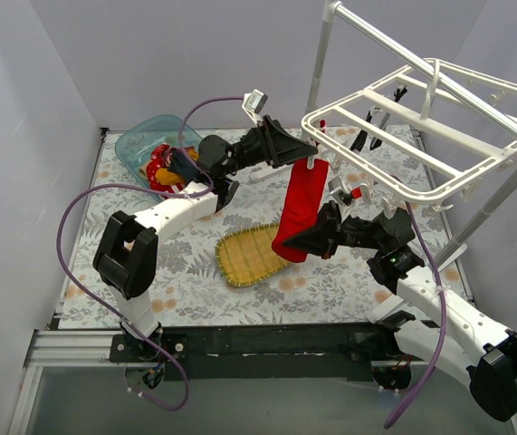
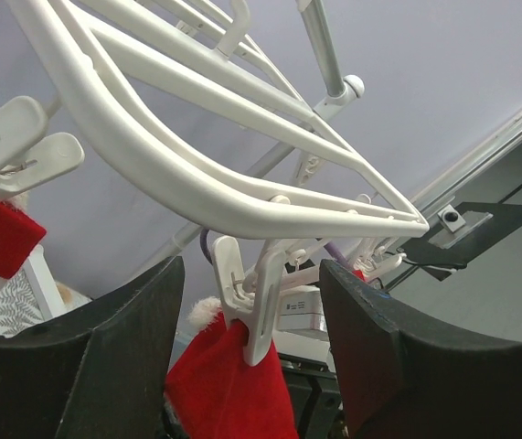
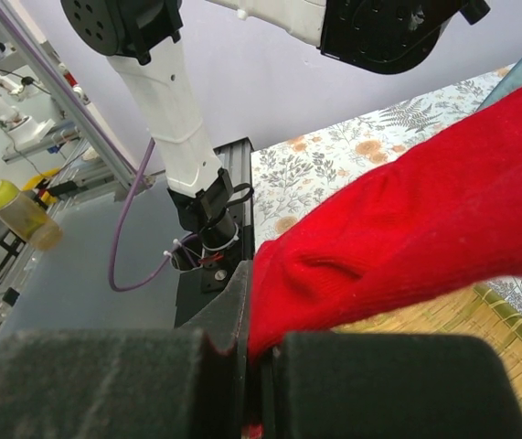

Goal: Remove the socks clipped to the hanger
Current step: Remove the sock from the hanger.

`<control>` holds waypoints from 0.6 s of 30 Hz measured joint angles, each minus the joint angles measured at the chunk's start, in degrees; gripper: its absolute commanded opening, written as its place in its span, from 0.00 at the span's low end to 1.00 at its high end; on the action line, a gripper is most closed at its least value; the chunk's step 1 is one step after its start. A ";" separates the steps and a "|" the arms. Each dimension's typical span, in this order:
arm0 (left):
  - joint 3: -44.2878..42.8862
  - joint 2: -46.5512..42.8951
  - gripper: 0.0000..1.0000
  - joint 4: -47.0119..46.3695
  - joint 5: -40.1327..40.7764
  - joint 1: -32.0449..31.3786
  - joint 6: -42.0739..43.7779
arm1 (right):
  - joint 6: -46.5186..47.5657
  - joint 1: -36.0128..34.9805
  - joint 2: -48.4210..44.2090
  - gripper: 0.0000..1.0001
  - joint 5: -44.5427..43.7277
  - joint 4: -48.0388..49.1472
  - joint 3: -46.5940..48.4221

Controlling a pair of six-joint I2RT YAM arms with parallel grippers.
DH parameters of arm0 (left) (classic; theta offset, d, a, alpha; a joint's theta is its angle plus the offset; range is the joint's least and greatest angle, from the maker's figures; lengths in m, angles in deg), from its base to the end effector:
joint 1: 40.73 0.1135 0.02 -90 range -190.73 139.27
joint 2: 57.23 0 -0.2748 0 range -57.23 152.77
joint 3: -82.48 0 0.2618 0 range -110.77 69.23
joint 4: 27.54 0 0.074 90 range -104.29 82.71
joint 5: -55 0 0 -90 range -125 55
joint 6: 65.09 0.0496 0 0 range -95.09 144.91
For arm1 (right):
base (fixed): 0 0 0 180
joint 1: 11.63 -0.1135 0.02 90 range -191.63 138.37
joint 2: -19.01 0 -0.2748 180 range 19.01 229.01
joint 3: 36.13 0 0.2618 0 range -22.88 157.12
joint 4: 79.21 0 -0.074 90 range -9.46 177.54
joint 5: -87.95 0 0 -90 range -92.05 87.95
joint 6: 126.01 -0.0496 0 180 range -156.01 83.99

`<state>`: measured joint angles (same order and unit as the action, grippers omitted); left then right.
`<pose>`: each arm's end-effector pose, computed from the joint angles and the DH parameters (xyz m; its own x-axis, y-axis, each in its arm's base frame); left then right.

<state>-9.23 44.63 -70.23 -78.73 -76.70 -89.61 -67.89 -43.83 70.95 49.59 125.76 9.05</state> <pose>0.3253 -0.2784 0.3954 -0.9959 -0.0896 0.0116 0.0242 -0.3881 -0.9213 0.1571 0.1449 0.3318 -0.2830 0.2091 -0.9360 -0.9557 0.0209 0.2936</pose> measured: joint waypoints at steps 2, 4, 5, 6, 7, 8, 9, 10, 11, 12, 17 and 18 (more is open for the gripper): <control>-0.02 0.37 0.60 -0.35 -0.02 -0.09 0.00 | -0.35 0.00 0.00 0.01 0.17 0.50 -0.13; -0.02 0.81 0.59 -1.27 -0.13 -0.20 0.02 | -0.63 0.00 0.00 0.01 0.33 0.94 -0.28; -0.02 1.01 0.59 -1.57 -0.24 -0.28 0.00 | -0.76 0.00 0.00 0.01 0.44 0.98 -0.35; -0.02 1.14 0.59 -1.70 -0.28 -0.33 -0.02 | -0.87 0.00 0.00 0.01 0.57 1.07 -0.46; -0.02 1.29 0.59 -2.10 -0.33 -0.39 -0.02 | -0.94 0.00 0.00 0.01 0.66 1.18 -0.59; -0.02 1.38 0.58 -2.58 -0.37 -0.44 -0.04 | -0.98 0.00 0.00 0.01 0.74 1.22 -0.72; -0.02 1.44 0.57 -3.04 -0.44 -0.50 -0.04 | -1.01 0.00 0.00 0.01 0.81 1.22 -0.81; -0.02 1.44 0.56 -3.37 -0.46 -0.55 -0.09 | -1.03 0.00 0.00 0.01 0.85 1.29 -0.92; -0.02 1.44 0.55 -3.78 -0.48 -0.55 -0.13 | -1.05 0.00 0.00 0.01 0.85 1.29 -0.94; -0.02 1.44 0.53 -4.24 -0.55 -0.55 -0.15 | -1.09 0.00 0.00 0.01 0.83 1.33 -0.98; -0.02 1.44 0.49 -5.95 -0.68 -0.57 -0.20 | -1.20 0.00 0.00 0.01 0.76 1.53 -1.42; -0.02 1.44 0.48 -6.19 -0.68 -0.57 -0.20 | -1.20 0.00 -0.02 0.01 0.72 1.55 -1.70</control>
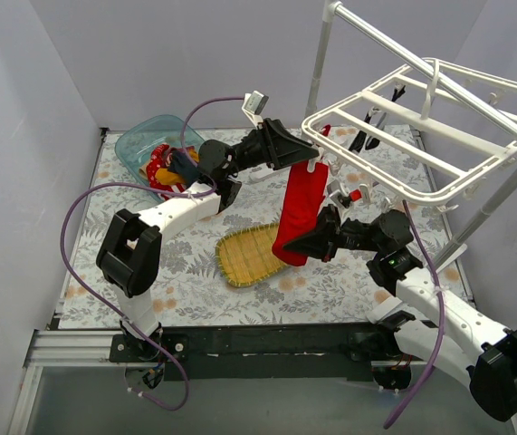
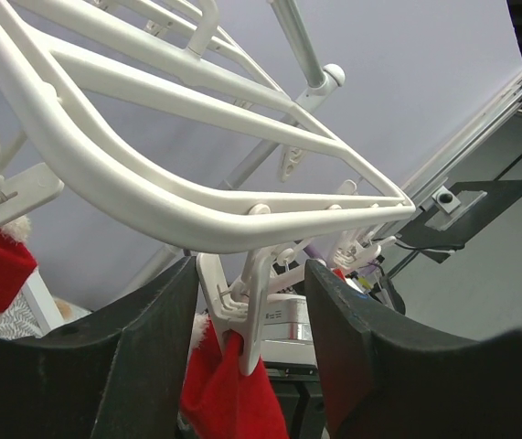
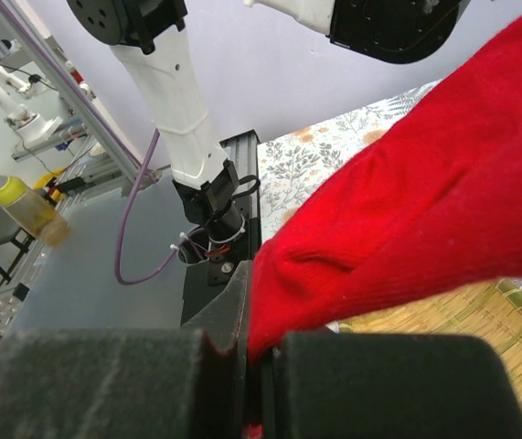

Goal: Remove the socks clipped to the hanger
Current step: Remove the sock from the hanger.

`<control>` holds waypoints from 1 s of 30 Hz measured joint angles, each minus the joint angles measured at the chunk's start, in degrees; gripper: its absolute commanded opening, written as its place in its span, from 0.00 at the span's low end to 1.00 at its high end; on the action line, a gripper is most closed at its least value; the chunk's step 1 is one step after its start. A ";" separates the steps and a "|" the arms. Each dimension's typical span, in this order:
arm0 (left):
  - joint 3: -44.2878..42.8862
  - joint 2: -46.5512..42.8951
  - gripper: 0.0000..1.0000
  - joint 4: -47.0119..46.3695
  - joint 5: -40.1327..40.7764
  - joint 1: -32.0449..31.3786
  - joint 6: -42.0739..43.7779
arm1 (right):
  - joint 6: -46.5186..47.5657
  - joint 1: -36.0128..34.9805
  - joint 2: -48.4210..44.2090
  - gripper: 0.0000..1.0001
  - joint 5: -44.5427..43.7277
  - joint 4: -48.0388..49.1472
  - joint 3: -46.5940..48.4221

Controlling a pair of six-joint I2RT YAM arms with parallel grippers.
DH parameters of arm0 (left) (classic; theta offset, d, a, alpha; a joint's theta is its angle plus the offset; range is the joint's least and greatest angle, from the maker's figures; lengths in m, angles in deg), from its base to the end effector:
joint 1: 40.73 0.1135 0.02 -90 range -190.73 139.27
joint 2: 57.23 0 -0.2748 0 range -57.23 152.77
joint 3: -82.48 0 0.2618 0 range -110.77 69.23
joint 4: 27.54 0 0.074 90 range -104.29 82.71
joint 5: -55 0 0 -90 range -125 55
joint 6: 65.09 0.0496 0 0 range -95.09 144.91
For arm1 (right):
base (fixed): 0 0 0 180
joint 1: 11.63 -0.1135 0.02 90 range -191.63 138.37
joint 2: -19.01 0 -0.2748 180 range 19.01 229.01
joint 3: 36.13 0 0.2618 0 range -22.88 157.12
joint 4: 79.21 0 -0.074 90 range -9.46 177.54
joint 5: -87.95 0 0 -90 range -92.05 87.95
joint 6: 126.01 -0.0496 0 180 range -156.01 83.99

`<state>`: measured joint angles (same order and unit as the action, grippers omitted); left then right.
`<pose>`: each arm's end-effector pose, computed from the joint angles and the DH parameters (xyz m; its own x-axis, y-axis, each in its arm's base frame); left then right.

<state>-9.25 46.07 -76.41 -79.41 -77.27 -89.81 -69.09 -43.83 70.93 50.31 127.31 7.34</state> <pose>0.3222 -0.2820 0.3947 -0.9962 -0.0694 -0.0525 0.0774 -0.4291 -0.8999 0.1556 0.1444 0.3237 -0.3054 0.2016 -0.9306 -0.9497 0.0067 0.3131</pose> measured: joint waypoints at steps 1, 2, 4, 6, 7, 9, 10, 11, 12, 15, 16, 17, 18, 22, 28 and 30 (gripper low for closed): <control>0.00 0.00 0.47 -0.07 -0.02 0.00 0.00 | -0.02 0.00 0.02 0.01 -0.04 -0.09 -0.22; 0.00 0.00 0.47 -0.09 -0.02 0.00 0.02 | -0.02 0.00 0.02 0.01 -0.15 -0.09 -0.39; 0.00 0.00 0.45 -0.07 -0.04 -0.02 0.00 | -0.02 0.00 0.00 0.01 -0.17 -0.09 -0.55; 0.00 0.00 0.44 -0.07 -0.04 -0.02 0.00 | -0.02 0.02 0.00 0.01 -0.35 -0.02 -0.74; 0.00 0.00 0.44 -0.07 -0.07 -0.02 -0.02 | -0.02 0.00 0.00 0.01 -0.44 -0.09 -0.79; 0.00 0.00 0.42 -0.07 -0.09 -0.02 0.00 | 0.00 0.00 0.00 0.01 -0.74 -0.13 -0.87; 0.00 0.00 0.42 -0.07 -0.13 -0.02 0.00 | 0.00 0.02 0.00 0.01 -0.85 -0.15 -0.87; 0.00 0.00 0.40 -0.07 -0.17 -0.02 0.00 | 0.00 0.02 0.02 0.01 -1.01 -0.17 -0.87; 0.00 0.00 0.40 -0.09 -0.20 -0.02 0.00 | 0.02 0.07 0.00 0.01 -1.07 -0.17 -0.87; 0.00 0.00 0.38 -0.09 -0.24 -0.02 0.00 | 0.04 0.24 0.00 0.01 -1.31 -0.20 -0.90; 0.00 0.00 0.38 -0.09 -0.24 -0.02 0.00 | 0.04 0.33 0.00 0.01 -1.40 -0.22 -0.90; 0.00 0.00 0.38 -0.09 -0.24 -0.02 0.00 | 0.07 0.33 0.00 0.01 -1.49 -0.22 -0.94; 0.00 0.00 0.36 -0.09 -0.24 -0.02 0.00 | 0.07 0.37 0.00 0.01 -1.60 -0.24 -1.05; 0.00 0.00 0.25 -0.04 -0.24 -0.02 -0.07 | 0.09 0.39 0.00 0.01 -1.68 -0.46 -1.09; -0.02 0.00 0.03 0.24 -0.22 -0.02 -0.13 | 0.37 0.39 0.02 0.01 -1.70 -1.20 -1.11; -0.13 0.00 0.00 0.63 -0.22 -0.02 -0.15 | 0.52 0.37 0.02 0.01 -1.70 -1.57 -1.20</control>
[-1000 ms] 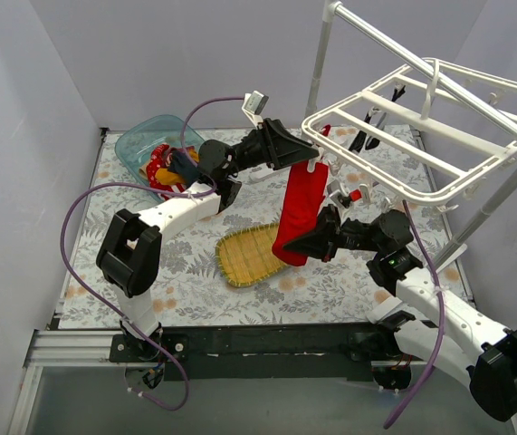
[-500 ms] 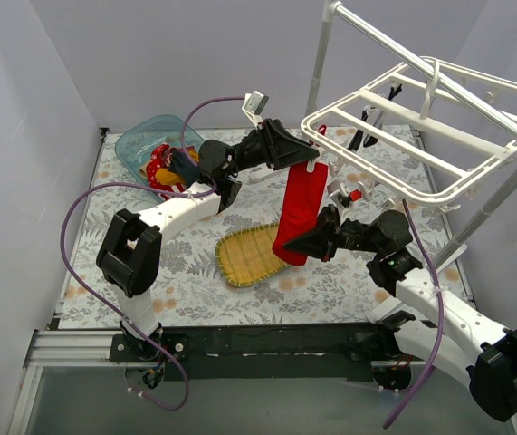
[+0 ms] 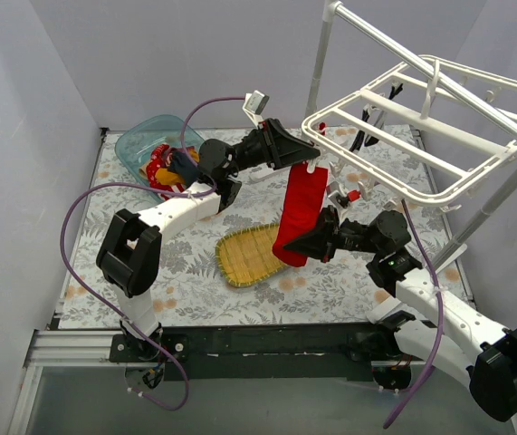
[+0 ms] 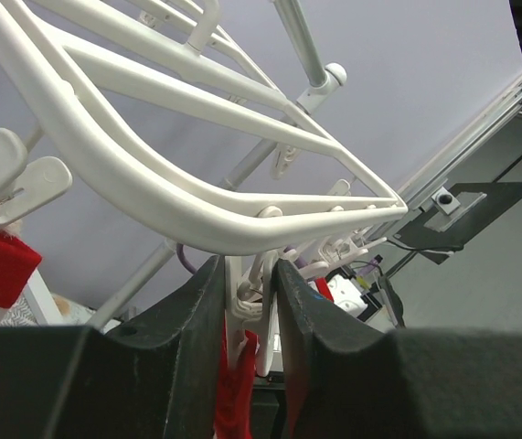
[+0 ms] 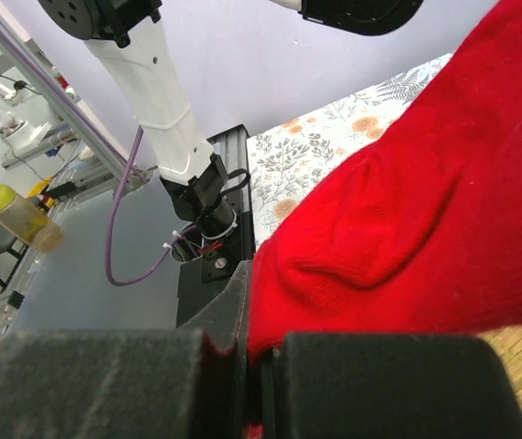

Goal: Remove the socks clipped to the hanger
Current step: Remove the sock from the hanger, then place the sock in the bin.

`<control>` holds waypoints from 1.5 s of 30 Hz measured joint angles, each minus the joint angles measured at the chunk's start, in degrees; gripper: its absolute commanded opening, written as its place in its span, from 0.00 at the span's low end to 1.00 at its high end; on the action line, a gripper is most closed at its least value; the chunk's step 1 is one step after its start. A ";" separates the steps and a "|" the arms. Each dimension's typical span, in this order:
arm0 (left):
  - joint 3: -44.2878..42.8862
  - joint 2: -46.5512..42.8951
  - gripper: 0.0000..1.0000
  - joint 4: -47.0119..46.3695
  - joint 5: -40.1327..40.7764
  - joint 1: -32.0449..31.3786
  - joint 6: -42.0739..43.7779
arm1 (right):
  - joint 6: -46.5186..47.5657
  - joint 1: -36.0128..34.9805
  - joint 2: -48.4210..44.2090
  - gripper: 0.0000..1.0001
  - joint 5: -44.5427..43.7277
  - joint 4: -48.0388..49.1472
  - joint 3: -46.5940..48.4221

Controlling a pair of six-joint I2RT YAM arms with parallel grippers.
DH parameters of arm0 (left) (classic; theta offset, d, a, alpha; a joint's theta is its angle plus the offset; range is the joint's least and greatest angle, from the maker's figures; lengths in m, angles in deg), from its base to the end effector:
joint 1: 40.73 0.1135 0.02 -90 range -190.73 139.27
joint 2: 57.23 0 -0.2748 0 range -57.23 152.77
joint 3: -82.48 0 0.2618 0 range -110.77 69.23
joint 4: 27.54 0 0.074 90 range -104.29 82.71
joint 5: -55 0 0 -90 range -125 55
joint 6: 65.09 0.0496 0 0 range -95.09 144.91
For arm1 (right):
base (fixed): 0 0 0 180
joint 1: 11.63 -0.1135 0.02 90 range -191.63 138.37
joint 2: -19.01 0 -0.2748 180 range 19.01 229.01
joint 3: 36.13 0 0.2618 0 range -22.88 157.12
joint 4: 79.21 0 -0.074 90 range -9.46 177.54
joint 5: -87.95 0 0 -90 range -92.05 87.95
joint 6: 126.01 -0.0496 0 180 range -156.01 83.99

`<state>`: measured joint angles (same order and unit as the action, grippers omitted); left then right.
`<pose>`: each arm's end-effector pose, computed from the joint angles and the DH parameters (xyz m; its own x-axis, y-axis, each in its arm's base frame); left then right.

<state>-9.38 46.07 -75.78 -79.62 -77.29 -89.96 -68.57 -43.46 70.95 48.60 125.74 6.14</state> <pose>0.3225 -0.2825 0.3945 -0.9969 -0.0647 -0.0450 0.0682 -0.4233 -0.9034 0.1585 0.1435 0.3137 -0.3323 0.1953 -0.9227 -0.9365 0.0477 0.3474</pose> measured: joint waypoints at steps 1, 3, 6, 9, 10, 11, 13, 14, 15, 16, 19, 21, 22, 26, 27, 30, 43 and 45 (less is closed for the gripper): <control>-0.11 0.00 0.00 0.22 -0.02 0.00 0.00 | 0.11 0.02 -0.02 0.01 -0.09 -0.31 -0.07; -0.35 0.00 0.00 0.61 0.00 0.00 0.00 | 0.48 0.02 -0.22 0.01 -0.37 -0.94 -0.42; -0.85 0.00 0.01 1.77 -0.02 0.00 -0.02 | 1.27 0.04 -0.72 0.01 -0.59 -2.38 -0.76; -1.27 0.00 0.16 3.63 -0.04 0.00 0.00 | 2.08 0.20 -1.53 0.01 -0.81 -3.69 -0.76; -1.44 -0.02 0.24 4.76 -0.13 0.00 0.00 | 2.40 0.22 -1.86 0.01 -0.83 -4.20 -0.76; -1.77 -0.02 0.34 6.38 -0.22 0.00 -0.02 | 2.69 0.22 -2.29 0.01 -0.87 -4.79 -0.79; -2.10 -0.24 0.51 9.79 -0.20 0.00 0.79 | 3.21 0.28 -3.30 0.01 -1.03 -5.92 -0.81; -2.12 -0.42 0.56 11.10 -0.22 0.00 1.68 | 3.52 0.28 -3.82 0.01 -1.09 -6.47 -0.81; -2.12 -0.74 0.61 13.16 -0.20 0.02 2.62 | 3.98 0.26 -4.39 0.01 -1.20 -7.04 -0.81; -2.12 -1.03 0.63 14.95 -0.17 0.00 3.56 | 4.39 0.28 -4.87 0.01 -1.27 -7.67 -0.81; -2.12 -1.90 0.68 19.39 0.09 0.00 6.27 | 5.60 0.28 -5.75 0.01 -1.55 -9.27 -0.81; -2.12 -2.56 0.70 22.08 0.33 0.00 8.46 | 6.21 0.28 -5.88 0.01 -1.73 -10.25 -0.81; -2.12 -2.97 0.71 23.63 0.52 0.00 9.42 | 6.47 0.28 -5.88 0.01 -1.90 -10.71 -0.81; -2.12 -5.38 0.75 30.29 1.92 0.00 14.88 | 7.28 0.28 -5.88 0.01 -2.19 -11.69 -0.85; -1.97 -6.32 0.75 32.20 2.60 0.00 16.65 | 7.30 0.28 -5.88 0.01 -2.14 -11.69 -0.85; 0.87 -11.02 0.76 37.51 5.31 0.02 21.75 | 7.30 0.28 -5.75 0.01 -1.42 -11.47 -0.87; 24.92 -30.12 0.77 45.20 7.98 -0.28 30.08 | 7.91 -0.44 0.00 0.02 5.05 -12.20 -1.09; 27.63 -30.77 0.76 45.53 7.78 -1.09 30.05 | 8.50 -1.20 0.68 0.02 5.68 -12.70 -1.09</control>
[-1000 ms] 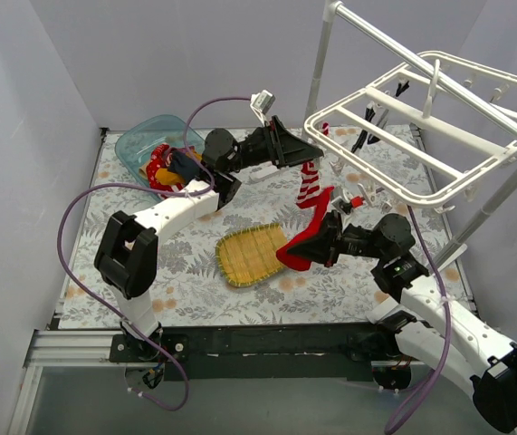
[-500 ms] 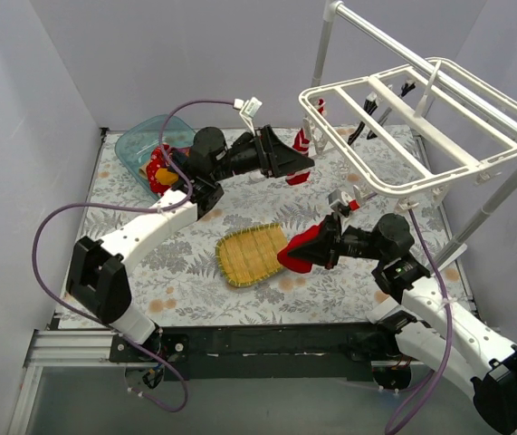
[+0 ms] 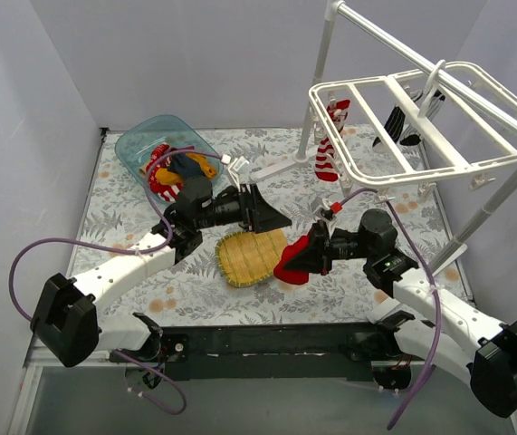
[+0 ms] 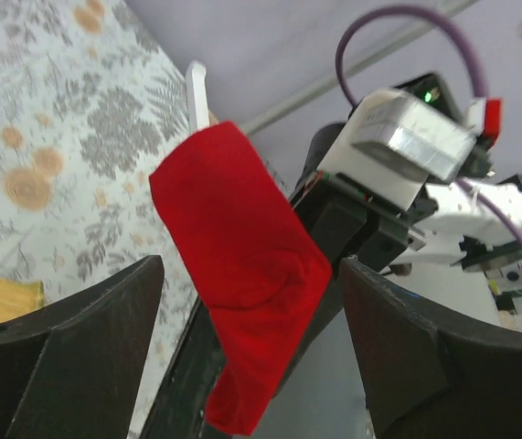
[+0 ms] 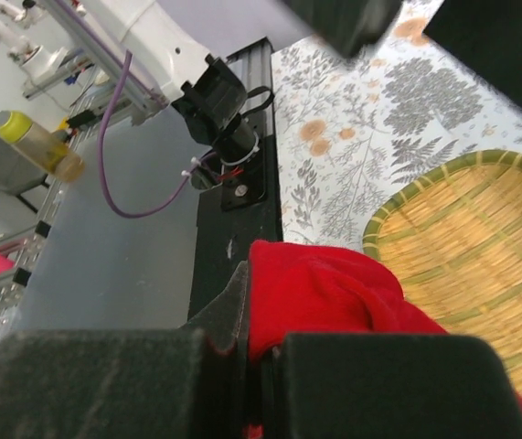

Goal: Remove the socks clipped to the hanger
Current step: Place the sock in the bin.

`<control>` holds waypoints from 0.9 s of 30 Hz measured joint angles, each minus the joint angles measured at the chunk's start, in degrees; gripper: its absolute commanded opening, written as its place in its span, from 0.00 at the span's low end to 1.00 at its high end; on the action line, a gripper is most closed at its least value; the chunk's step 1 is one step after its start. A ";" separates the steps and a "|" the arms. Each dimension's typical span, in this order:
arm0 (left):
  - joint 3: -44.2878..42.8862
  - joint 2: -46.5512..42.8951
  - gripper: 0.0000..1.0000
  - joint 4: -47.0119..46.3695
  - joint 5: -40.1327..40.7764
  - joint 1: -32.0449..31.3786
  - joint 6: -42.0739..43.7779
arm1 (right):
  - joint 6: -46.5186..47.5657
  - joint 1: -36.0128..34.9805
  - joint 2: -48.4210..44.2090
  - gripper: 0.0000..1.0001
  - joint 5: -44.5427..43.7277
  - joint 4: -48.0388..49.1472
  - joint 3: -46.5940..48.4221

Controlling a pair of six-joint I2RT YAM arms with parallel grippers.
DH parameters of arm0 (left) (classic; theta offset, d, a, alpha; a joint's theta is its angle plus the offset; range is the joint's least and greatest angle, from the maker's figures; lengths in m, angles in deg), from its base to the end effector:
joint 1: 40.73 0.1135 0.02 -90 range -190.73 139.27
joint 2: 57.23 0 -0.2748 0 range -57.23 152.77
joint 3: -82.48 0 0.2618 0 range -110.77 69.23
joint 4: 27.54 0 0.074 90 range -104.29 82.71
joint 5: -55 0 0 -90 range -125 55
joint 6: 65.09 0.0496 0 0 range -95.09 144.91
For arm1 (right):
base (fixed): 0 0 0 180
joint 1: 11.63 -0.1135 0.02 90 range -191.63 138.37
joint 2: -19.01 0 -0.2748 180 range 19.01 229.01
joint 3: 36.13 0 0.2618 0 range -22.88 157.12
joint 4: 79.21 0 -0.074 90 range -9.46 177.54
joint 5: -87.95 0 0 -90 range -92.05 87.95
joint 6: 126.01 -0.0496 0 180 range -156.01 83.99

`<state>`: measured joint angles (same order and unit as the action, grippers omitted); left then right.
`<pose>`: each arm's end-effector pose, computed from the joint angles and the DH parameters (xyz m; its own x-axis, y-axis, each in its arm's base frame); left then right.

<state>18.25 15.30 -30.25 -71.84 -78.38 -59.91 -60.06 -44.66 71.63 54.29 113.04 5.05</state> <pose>0.2271 -0.2127 0.3268 -0.9644 -0.2627 -0.0317 0.0100 0.0836 -0.9965 0.1546 0.1498 0.2814 -0.3967 0.0115 -0.9179 -0.9179 0.0069 0.3967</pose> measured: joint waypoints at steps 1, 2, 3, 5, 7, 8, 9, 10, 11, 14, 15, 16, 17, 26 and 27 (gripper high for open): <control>1.27 -0.33 0.75 0.11 -0.09 -0.61 -0.04 | 0.26 -0.37 0.37 0.02 0.35 -0.13 0.00; 2.56 -0.70 0.75 0.09 -0.22 -1.36 -0.31 | 0.42 -0.83 0.79 0.02 0.70 -0.17 0.00; 3.58 -1.01 0.75 -0.04 -0.35 -2.03 -0.63 | 0.50 -1.33 1.18 0.02 0.94 -0.15 0.00; 5.64 -1.79 0.73 -0.55 -0.52 -3.41 -1.27 | 1.05 -2.62 1.99 0.02 1.09 -0.33 0.02; 6.64 -2.29 0.70 -0.76 -0.66 -4.46 -1.73 | 1.99 -3.82 2.71 0.02 1.05 -0.96 0.04; 6.80 -2.47 0.67 -0.79 -0.63 -5.09 -1.84 | 2.49 -4.46 3.15 0.02 1.01 -1.66 0.15; 6.80 -2.51 0.64 -0.96 -0.61 -5.68 -1.99 | 3.06 -4.96 3.61 0.02 0.90 -2.27 0.20; 6.80 -2.56 0.61 -1.27 -0.57 -6.23 -2.08 | 3.37 -5.40 4.00 0.02 0.76 -2.89 0.37; 6.80 -2.58 0.55 -1.53 -0.48 -6.67 -2.21 | 3.56 -5.75 4.28 0.02 0.59 -3.21 0.48; 6.80 -2.69 0.48 -1.84 0.11 -7.63 -2.32 | 4.13 -6.10 4.44 0.02 0.09 -3.98 0.87; 6.80 -2.78 0.48 -1.86 0.33 -7.89 -2.27 | 4.37 -6.10 4.44 0.02 -0.15 -4.17 1.01; 6.80 -2.91 0.47 -1.81 0.52 -8.09 -2.23 | 4.48 -6.14 4.44 0.02 -0.44 -4.48 1.22; 6.80 -3.02 0.45 -1.79 0.74 -8.35 -2.16 | 4.59 -6.19 4.44 0.02 -0.66 -4.59 1.36; 6.67 -3.78 0.36 0.98 3.76 -10.14 -0.44 | 4.85 -6.40 3.08 0.02 -1.86 -6.16 1.97; 6.56 -3.78 0.36 1.29 4.17 -10.27 -0.28 | 4.85 -6.40 2.91 0.02 -2.05 -6.23 1.97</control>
<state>24.80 11.52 -28.96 -67.67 -88.65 -60.19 -55.21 -51.07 74.53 52.23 106.81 7.01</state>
